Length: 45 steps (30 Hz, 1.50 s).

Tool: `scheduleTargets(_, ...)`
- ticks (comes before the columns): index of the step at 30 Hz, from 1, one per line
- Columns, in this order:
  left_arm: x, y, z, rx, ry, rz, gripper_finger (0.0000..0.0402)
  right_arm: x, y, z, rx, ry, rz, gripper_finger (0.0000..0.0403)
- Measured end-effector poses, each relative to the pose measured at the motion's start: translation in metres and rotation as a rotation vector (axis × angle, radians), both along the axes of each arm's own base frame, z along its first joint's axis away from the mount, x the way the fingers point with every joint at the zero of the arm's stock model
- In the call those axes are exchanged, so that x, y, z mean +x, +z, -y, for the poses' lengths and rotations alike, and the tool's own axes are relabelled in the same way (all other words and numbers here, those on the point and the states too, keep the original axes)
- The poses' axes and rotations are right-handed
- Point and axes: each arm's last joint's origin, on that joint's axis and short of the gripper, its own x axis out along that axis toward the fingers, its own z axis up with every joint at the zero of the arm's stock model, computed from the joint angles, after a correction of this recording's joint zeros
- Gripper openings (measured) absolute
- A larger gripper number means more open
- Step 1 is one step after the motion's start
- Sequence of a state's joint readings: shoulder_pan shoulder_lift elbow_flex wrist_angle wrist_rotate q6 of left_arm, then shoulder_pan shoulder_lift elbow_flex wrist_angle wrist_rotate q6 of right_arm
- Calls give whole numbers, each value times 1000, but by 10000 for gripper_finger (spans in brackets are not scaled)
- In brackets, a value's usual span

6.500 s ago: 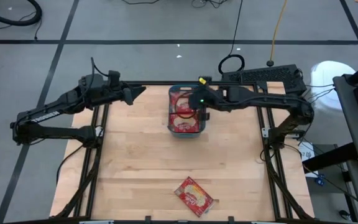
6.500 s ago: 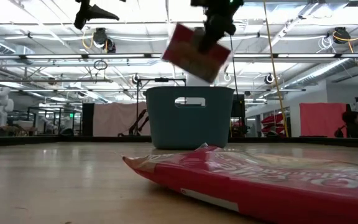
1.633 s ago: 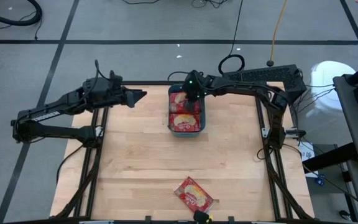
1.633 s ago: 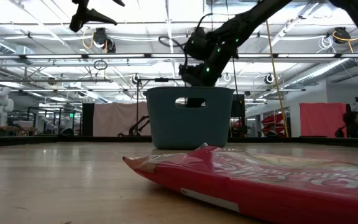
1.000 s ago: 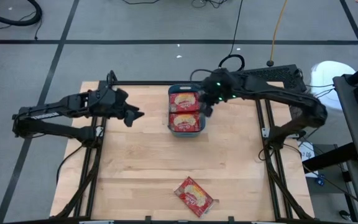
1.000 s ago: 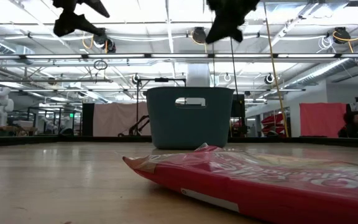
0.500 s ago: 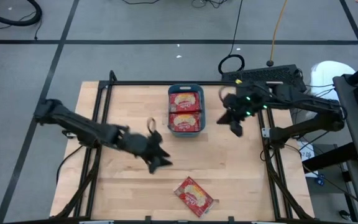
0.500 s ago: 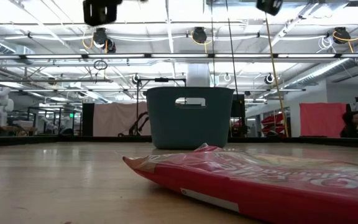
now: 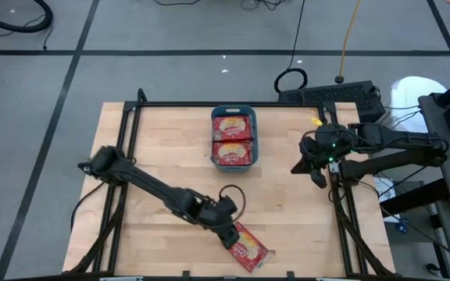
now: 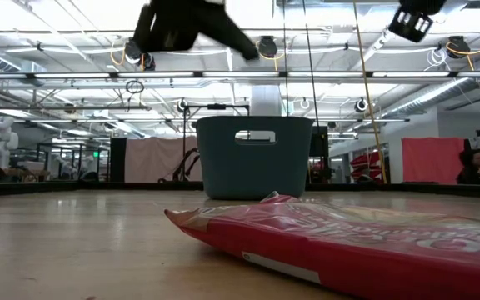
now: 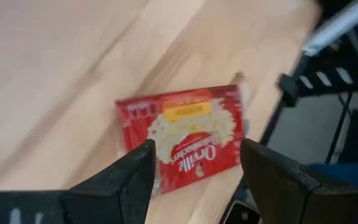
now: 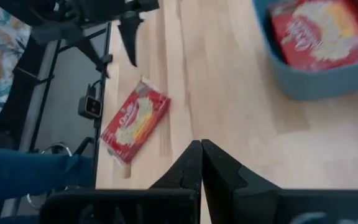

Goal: Sort popcorn bags into baskets
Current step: Put the red popcorn bag into the blue bin

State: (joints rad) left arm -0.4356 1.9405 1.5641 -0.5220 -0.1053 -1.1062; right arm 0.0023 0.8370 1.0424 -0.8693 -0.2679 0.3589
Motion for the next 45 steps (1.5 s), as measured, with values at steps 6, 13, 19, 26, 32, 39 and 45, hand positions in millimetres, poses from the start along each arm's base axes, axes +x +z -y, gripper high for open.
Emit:
scheduleTargets(6, 9, -25, 7, -192, 173, -129, 234, 2, -26, -7, 51, 7, 66, 0)
scheduleTargets(13, 17, -24, 9, -302, 188, -101, 235, 8, -53, -16, 104, 23, 105, 0)
scheduleTargets(19, 19, -24, 5, -308, 204, -88, 260, 7, -59, -23, 122, 54, 96, 0)
scheduleTargets(26, 17, -29, 0, -199, 246, -64, 306, 7, -59, -25, 131, 62, 102, 0)
scheduleTargets(32, 15, -37, -2, -171, 273, -96, 335, 6, -58, -27, 222, 90, 66, 0)
scheduleTargets(39, 8, -42, 8, -112, 260, -115, 334, 5, -59, -28, 271, 52, 37, 0)
scheduleTargets(45, -3, -58, 25, -60, 216, -189, 307, 5, -59, -28, 302, 27, 21, 0)
